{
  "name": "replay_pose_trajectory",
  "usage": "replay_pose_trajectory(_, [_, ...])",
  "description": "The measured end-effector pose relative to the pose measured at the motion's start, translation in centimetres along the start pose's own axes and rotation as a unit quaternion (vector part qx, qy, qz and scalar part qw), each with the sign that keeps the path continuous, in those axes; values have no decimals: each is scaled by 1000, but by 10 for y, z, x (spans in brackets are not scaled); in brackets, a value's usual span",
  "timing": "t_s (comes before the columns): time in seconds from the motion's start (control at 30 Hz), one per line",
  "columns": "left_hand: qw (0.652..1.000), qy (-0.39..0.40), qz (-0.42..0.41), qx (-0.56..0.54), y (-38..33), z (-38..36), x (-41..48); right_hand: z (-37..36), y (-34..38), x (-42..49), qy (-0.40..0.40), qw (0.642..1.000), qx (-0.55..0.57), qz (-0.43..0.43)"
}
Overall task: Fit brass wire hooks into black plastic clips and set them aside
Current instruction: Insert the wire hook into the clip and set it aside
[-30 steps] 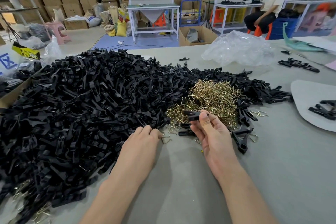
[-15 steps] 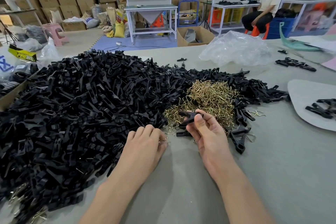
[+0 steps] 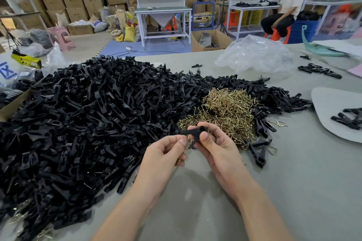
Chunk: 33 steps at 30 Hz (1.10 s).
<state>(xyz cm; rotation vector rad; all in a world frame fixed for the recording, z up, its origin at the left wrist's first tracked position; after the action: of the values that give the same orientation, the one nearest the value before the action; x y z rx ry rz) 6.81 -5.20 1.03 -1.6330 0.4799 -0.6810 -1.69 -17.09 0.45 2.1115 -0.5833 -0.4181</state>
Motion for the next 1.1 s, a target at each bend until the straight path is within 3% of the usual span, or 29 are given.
replay_pose_trajectory(0.23, [998, -7, 16, -68, 2, 4, 5, -3, -5, 0, 25, 999, -46, -10])
replay_pose_trajectory(0.4, [998, -22, -1, -53, -1, 5, 3, -3, -5, 0, 26, 998, -60, -3])
replay_pose_trajectory(0.6, [993, -95, 43, -50, 14, 8, -6, -4, -5, -3, -13, 981, -185, 51])
replay_pose_trajectory(0.73, [994, -98, 50, -28, 20, 9, -7, -7, -9, -6, -48, 949, -302, 78])
replay_pose_trajectory(1.0, [999, 10, 16, 47, 17, -2, -2, -18, -4, -17, -77, 855, -480, 180])
replay_pose_trajectory(1.1, [999, 26, 15, 29, 18, -2, 1, -18, -3, -17, -89, 851, -487, 176])
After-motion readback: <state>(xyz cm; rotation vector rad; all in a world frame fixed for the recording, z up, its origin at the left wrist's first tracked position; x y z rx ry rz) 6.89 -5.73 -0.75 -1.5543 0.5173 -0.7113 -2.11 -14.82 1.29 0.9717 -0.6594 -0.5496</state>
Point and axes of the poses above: each hand's wrist, its own x-axis towards the middle knuckle, its own z-axis out of the back of the hand, y = z × x, the point moved 7 cm from there along x, towards the middle knuckle, and after that the axes turned 11 degrees about -z, right-handed, at the moved point
